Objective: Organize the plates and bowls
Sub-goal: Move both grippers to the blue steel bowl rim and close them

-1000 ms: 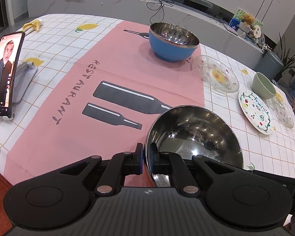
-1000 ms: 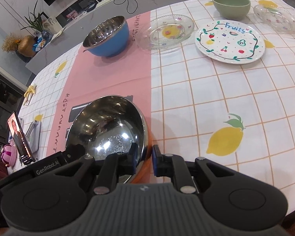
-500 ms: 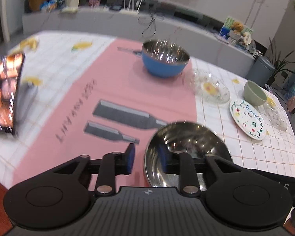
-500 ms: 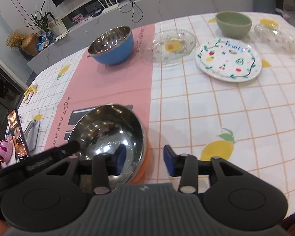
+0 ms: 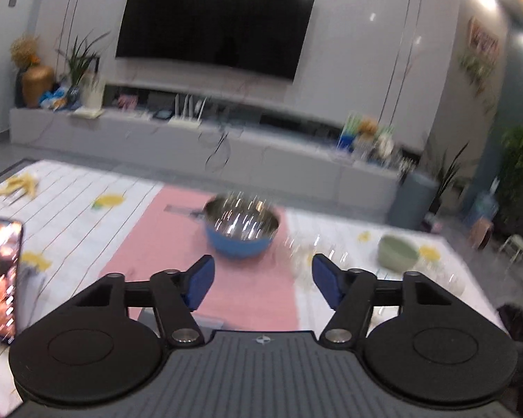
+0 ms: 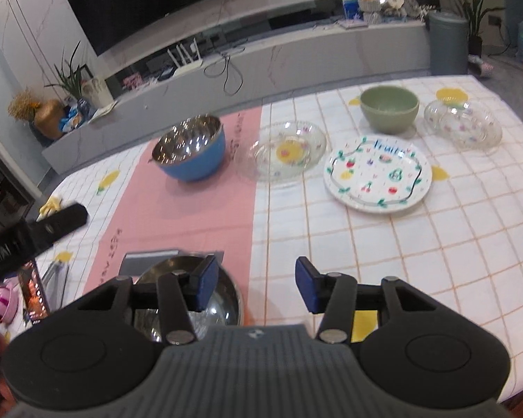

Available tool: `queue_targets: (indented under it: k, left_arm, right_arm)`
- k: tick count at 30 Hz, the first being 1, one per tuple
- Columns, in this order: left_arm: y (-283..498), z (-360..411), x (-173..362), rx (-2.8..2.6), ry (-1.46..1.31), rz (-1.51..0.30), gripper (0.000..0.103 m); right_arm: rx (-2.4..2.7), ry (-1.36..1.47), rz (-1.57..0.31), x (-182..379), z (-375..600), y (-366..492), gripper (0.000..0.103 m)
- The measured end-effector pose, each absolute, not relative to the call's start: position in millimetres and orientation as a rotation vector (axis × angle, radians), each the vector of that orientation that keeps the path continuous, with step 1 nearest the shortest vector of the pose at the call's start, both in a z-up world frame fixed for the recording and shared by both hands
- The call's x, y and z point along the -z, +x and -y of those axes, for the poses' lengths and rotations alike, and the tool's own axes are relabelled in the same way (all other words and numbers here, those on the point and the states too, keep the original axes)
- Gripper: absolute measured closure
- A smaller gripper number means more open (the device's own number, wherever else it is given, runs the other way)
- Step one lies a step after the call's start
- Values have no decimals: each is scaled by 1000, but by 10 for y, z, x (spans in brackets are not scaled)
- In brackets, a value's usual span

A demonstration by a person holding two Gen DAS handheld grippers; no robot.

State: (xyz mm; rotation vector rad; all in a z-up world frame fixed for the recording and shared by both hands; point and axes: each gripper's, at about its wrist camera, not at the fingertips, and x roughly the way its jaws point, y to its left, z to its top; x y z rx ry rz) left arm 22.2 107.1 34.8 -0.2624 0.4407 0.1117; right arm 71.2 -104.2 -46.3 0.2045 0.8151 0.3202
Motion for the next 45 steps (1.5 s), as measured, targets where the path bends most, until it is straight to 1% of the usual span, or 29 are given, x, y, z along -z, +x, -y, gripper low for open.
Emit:
queue_targets:
  k: [4,12,16,21,24,32,40,45]
  left_arm:
    - [342,-1092,-423,-166,-227,-332,28]
    - [751,-1257,-589,-153,-162,-351,28]
    - [965,-1431,-608,-141,-217,-408,29]
    - [1201,-1678,-505,-124,-259,-467,29]
    - [1345,-1821,-399,-122,-295,-502,34]
    - [1690,-2087,-59,-95,-361,-628,35]
    - [2040,-2129,207,-66,-418,-752,35]
    - [2153,-2229,307,-70,-476,-771,34]
  right_arm:
    - [-330,186,-788,391,972,801,54]
    - [-338,148,-737,180,733,1169,54]
    - [-353,145,-741,116,585,1440,54]
    - [-362,116,-792,145,348,1812,53]
    - [-360,85,-826,234,206,2048,51]
    - [-369,72,-916,466,-95,2575,50]
    - [-338,61,-969,686,-311,2965,50]
    - [-319,84,-1019,835,-358,3176,50]
